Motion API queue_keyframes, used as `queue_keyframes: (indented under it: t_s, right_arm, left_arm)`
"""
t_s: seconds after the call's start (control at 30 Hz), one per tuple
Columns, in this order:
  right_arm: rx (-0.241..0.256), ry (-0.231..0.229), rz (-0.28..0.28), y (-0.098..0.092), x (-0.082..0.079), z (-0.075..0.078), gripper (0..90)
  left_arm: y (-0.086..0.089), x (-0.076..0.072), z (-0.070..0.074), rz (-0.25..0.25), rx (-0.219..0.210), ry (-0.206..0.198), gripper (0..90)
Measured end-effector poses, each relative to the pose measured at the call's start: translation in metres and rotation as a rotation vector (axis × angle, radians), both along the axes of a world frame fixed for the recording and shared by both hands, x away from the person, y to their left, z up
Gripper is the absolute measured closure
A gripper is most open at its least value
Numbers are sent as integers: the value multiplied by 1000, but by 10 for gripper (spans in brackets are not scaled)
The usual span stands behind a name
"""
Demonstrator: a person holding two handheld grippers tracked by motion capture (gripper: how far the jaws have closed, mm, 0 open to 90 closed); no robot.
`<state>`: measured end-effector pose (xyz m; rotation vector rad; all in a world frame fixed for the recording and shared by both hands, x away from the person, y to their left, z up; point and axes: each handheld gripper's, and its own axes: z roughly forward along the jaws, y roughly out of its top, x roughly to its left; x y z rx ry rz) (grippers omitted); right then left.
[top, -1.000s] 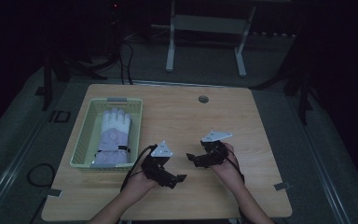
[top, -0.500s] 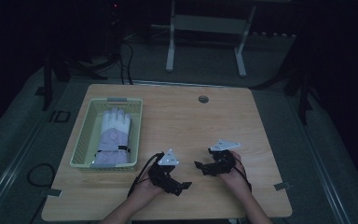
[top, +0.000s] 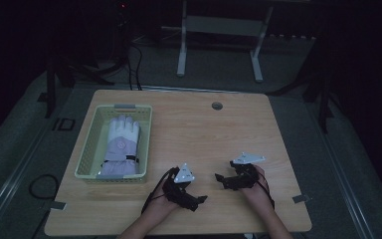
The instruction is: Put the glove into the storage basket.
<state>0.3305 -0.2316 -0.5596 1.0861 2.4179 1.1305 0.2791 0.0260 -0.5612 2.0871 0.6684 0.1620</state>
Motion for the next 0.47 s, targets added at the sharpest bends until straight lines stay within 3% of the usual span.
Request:
queue_keyframes:
  t_s: [0.47]
  right_arm:
    - [3,-15,-6,-5,1,-2,143]
  left_arm:
    - [0,-6,-5,8,-11,-21,12]
